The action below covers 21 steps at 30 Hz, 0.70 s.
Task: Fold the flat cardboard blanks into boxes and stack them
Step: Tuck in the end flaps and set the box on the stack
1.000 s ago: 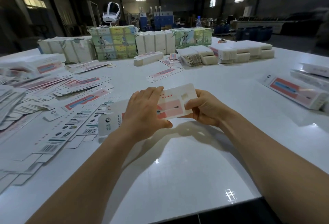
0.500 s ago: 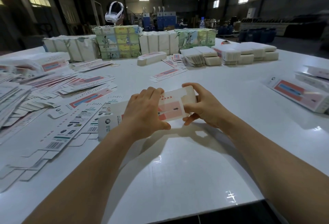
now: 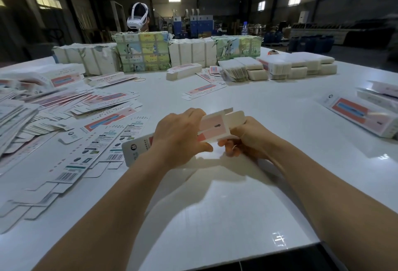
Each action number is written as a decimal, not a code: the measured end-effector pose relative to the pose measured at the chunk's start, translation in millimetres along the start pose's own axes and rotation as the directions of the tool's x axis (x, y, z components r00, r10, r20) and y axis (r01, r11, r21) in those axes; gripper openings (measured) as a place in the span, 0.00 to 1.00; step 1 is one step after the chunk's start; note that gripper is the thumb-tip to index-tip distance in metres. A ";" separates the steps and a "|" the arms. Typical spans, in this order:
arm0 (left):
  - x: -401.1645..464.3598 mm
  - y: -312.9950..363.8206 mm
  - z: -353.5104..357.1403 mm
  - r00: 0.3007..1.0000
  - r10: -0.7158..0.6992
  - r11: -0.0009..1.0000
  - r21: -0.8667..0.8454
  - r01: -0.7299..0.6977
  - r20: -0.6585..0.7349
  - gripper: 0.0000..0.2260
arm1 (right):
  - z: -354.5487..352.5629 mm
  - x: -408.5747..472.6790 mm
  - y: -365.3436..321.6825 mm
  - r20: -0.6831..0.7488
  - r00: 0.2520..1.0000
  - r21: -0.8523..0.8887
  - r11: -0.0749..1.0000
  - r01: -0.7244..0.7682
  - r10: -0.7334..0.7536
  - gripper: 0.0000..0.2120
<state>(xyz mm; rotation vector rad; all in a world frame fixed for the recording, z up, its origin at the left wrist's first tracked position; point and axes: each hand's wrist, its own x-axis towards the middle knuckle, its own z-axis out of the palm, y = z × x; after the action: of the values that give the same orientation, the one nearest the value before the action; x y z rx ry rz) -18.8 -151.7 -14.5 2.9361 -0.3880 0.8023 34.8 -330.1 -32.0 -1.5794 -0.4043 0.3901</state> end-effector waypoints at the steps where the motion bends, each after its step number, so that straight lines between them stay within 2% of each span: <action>1: 1.4 -1.2 -1.2 1.000 -0.001 1.000 -0.007 0.001 -0.017 0.28 | -0.4 -0.3 0.2 0.009 1.000 -0.016 1.000 0.003 -0.003 0.14; 4: 5.4 -4.1 -2.0 0.998 0.003 0.999 -0.041 -0.006 -0.059 0.25 | -2.5 0.4 1.1 0.027 1.000 -0.021 1.000 -0.003 0.004 0.13; 8: 4.6 -2.1 8.0 0.999 0.006 1.000 -0.024 -0.007 -0.038 0.36 | -6.1 4.4 -1.7 -0.025 0.998 0.102 0.993 -0.060 0.063 0.12; 10: 4.4 -1.6 11.5 0.999 -0.011 1.000 0.008 0.011 -0.034 0.35 | -6.8 4.0 -4.5 -0.027 0.995 0.185 0.978 -0.094 0.101 0.12; 13: 5.7 -2.4 11.2 0.996 -0.086 0.993 -0.074 0.088 0.031 0.33 | -4.8 2.1 -7.9 -0.022 0.991 0.197 0.972 -0.128 0.135 0.16; 15: 5.7 -2.8 10.2 0.991 -0.123 0.988 -0.091 0.128 0.060 0.34 | -1.4 2.1 -10.1 -0.092 0.987 0.200 0.973 -0.113 0.134 0.14; 16: 5.6 -3.5 9.5 0.987 -0.146 0.985 -0.087 0.152 0.068 0.34 | 0.0 2.3 -10.9 -0.183 0.976 0.227 0.971 -0.072 0.115 0.13; 17: 5.8 -4.5 8.4 0.981 -0.177 0.980 -0.082 0.184 0.078 0.35 | 0.5 3.0 -10.6 -0.314 0.947 0.233 0.972 0.010 0.066 0.11; 18: 6.1 -6.0 7.6 0.972 -0.215 0.972 -0.074 0.222 0.092 0.35 | 1.3 3.1 -8.7 -0.467 0.884 0.175 0.977 0.123 -0.028 0.08; 19: 6.4 -7.5 7.2 0.961 -0.254 0.963 -0.065 0.261 0.108 0.35 | 3.0 2.0 -6.5 -0.597 0.784 0.016 0.975 0.221 -0.168 0.05; 20: 6.9 -8.5 7.2 0.950 -0.288 0.953 -0.058 0.296 0.120 0.33 | 6.3 0.5 -4.3 -0.651 0.678 -0.207 0.939 0.274 -0.341 0.02; 21: 7.2 -9.0 7.6 0.941 -0.314 0.945 -0.055 0.323 0.121 0.32 | 11.0 -1.2 -2.2 -0.615 0.603 -0.419 0.858 0.296 -0.508 0.03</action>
<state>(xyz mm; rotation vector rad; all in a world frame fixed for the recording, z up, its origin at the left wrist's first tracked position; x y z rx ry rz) -6.8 -145.7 -17.4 2.8710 0.0547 0.5701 28.3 -320.9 -30.3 -1.7083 -0.1977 -0.6769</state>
